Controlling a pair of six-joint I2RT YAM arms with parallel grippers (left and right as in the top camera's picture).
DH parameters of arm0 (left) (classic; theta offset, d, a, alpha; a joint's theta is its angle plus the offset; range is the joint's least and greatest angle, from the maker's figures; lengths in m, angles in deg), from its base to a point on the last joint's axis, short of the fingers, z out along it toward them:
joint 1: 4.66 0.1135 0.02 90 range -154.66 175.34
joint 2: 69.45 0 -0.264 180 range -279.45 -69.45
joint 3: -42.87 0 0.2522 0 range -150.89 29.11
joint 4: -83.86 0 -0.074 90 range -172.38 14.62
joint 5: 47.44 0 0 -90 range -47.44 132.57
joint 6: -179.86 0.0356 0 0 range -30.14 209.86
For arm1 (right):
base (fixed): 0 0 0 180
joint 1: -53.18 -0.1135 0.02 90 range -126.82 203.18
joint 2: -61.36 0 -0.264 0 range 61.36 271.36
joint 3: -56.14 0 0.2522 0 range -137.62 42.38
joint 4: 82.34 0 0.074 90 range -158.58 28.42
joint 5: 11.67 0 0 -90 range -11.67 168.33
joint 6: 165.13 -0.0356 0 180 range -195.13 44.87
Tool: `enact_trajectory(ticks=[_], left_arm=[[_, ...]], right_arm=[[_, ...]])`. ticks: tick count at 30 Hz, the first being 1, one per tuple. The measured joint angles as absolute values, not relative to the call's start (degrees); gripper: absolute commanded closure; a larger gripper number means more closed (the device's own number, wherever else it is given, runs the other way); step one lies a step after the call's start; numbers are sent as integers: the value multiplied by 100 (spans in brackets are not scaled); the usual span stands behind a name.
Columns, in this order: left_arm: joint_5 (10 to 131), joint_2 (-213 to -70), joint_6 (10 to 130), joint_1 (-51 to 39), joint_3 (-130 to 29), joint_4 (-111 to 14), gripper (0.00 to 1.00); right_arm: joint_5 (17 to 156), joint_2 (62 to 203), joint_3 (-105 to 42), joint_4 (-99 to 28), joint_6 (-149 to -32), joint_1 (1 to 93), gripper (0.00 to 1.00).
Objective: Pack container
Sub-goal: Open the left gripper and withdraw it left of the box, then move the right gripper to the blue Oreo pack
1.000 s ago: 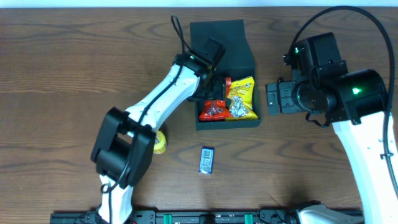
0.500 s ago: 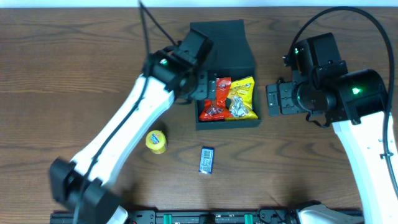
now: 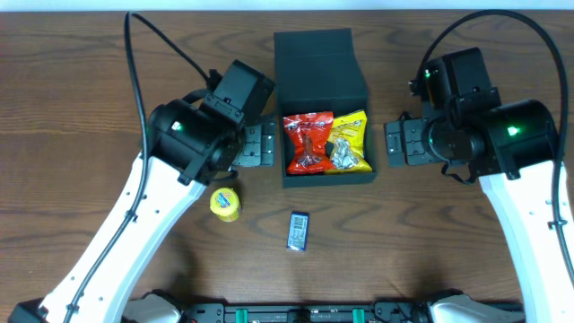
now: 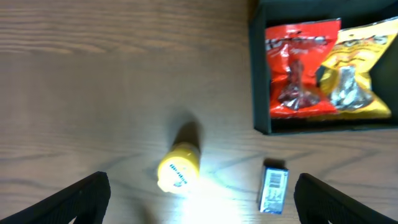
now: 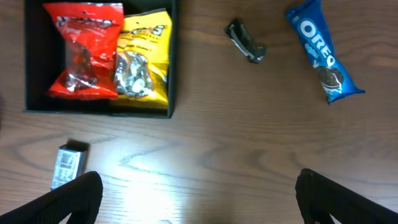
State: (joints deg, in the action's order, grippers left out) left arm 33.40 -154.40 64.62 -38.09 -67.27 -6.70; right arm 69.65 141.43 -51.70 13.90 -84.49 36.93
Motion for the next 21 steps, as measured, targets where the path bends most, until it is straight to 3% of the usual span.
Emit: enact_trajectory(ticks=[5, 12, 21], left_arm=[[3309, -15402, 6462, -3809, -6727, -427, 5], [3320, -15402, 6464, -3809, -6729, -425, 5], [3337, -15402, 6464, -3809, -6727, -438, 5]], right_arm=[[6449, 14143, -5170, 1574, -8428, 3929, 1], [6130, 14148, -5170, 1381, -7855, 5315, 1], [6949, 14543, -5168, 129, -6314, 6718, 1]])
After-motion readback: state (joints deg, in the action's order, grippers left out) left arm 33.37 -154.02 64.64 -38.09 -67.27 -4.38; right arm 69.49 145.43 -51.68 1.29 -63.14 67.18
